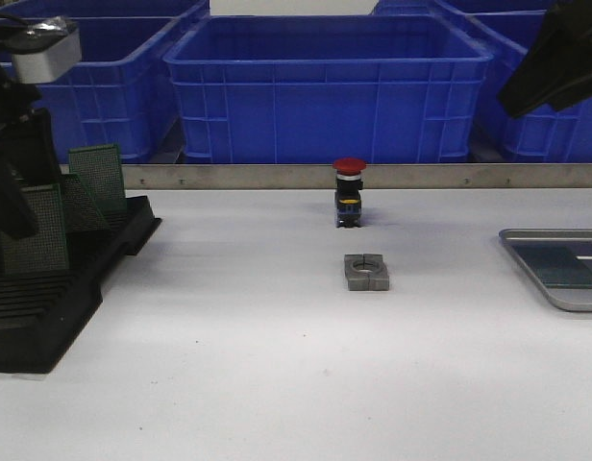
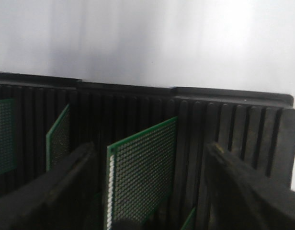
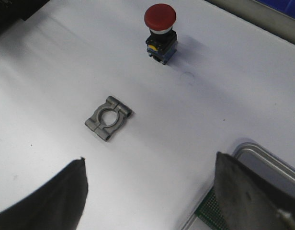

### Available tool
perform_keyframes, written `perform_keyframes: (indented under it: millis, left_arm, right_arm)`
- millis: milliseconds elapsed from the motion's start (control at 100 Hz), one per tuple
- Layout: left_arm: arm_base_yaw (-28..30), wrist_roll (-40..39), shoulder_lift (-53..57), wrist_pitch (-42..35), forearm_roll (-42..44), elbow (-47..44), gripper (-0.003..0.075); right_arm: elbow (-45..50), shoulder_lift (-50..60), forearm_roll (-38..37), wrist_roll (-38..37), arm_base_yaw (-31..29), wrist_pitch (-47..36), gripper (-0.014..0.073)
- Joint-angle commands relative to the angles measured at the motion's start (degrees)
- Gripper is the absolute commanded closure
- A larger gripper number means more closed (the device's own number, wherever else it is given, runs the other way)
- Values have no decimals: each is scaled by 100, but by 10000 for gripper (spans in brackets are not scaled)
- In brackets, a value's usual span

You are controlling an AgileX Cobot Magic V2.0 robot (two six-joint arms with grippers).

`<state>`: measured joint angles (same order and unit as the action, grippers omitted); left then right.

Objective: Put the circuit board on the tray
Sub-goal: 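Lower the left gripper into the rack and grasp another green board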

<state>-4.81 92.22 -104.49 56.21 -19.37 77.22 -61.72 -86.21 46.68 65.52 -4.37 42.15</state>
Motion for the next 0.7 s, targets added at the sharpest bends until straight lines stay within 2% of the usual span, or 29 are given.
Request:
perform_keyframes:
  millis: [0,120,190,240,460,590,690]
  left_arm:
    - [6,-20,152,-121,-132,124,279]
    - [6,-20,67,-147,-120,124,286]
    - [6,-20,71,-147,-91,124,331]
    - [6,-20,71,-147,-10,134,391]
    - [6,-20,71,-147,277,134,739]
    - [6,-20,71,-67,287,225,741]
    - [-7,-20,82,394,266,477,741]
  right_arm:
    - [-145,268,228,60,0,-21,27]
    - [-145,268,228,60,0,-21,27]
    - [-145,268,228,60,0,-21,27]
    - [-145,268,228,60,0,-21,27]
    - [-145,268,228,60,0,-21,27]
    - [-145,268,228,60,0,-17,27]
    - [-145,268,235,60,0,5,27]
